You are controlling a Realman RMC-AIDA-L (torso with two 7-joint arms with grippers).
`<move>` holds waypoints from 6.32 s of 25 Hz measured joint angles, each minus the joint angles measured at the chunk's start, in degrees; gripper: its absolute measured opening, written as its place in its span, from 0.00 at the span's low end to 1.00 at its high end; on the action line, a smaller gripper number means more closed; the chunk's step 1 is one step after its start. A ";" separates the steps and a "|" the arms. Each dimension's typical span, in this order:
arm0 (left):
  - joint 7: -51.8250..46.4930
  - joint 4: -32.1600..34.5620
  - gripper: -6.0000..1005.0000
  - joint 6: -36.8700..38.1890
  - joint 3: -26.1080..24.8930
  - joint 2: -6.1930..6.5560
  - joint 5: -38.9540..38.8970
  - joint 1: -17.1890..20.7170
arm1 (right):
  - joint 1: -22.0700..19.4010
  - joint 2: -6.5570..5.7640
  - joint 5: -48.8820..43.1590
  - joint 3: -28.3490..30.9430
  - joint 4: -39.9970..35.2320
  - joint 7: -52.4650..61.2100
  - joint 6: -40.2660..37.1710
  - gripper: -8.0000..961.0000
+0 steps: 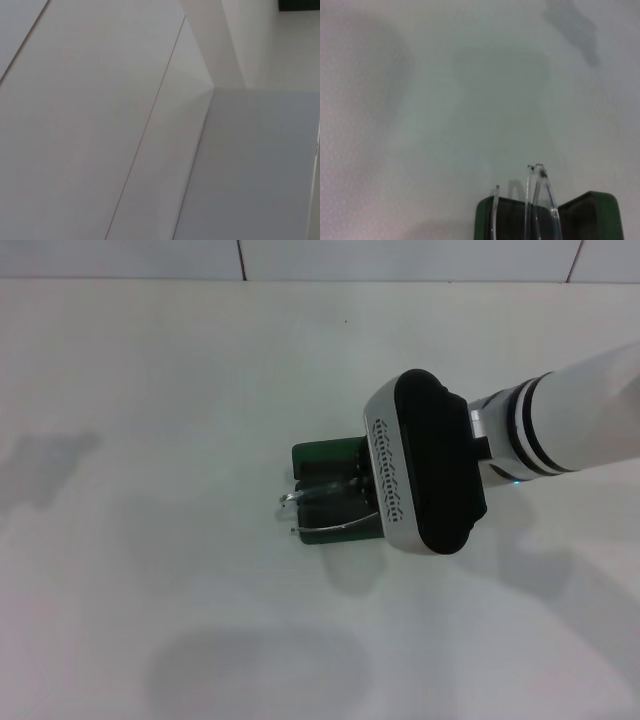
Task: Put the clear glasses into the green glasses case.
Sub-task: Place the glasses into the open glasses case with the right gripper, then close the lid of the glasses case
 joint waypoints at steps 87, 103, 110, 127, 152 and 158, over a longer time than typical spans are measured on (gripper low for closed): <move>0.12 -0.18 0.04 0.89 -0.14 -0.43 -0.57 0.92 | -3.17 0.09 -5.78 -2.40 -2.43 2.43 1.35 0.16; 0.29 -0.10 0.04 1.61 0.14 -0.24 -0.66 1.85 | -8.50 0.05 0.84 -0.78 -10.63 3.13 -0.90 0.16; 0.36 0.04 0.04 1.60 0.35 0.00 0.34 2.26 | -12.17 -0.17 10.91 6.28 -12.34 1.85 -0.86 0.16; 4.21 -0.44 0.04 -1.28 0.58 -5.32 16.17 -6.73 | -22.77 -0.37 62.43 49.26 0.92 -18.61 -23.69 0.16; 14.98 -17.35 0.12 -33.00 15.98 -8.67 21.41 -22.36 | -23.53 -0.77 62.86 86.70 42.17 -34.63 -43.52 0.16; 16.11 -20.09 0.12 -38.69 21.25 -9.03 21.20 -23.11 | -22.98 -0.79 62.59 86.25 43.65 -35.36 -43.17 0.16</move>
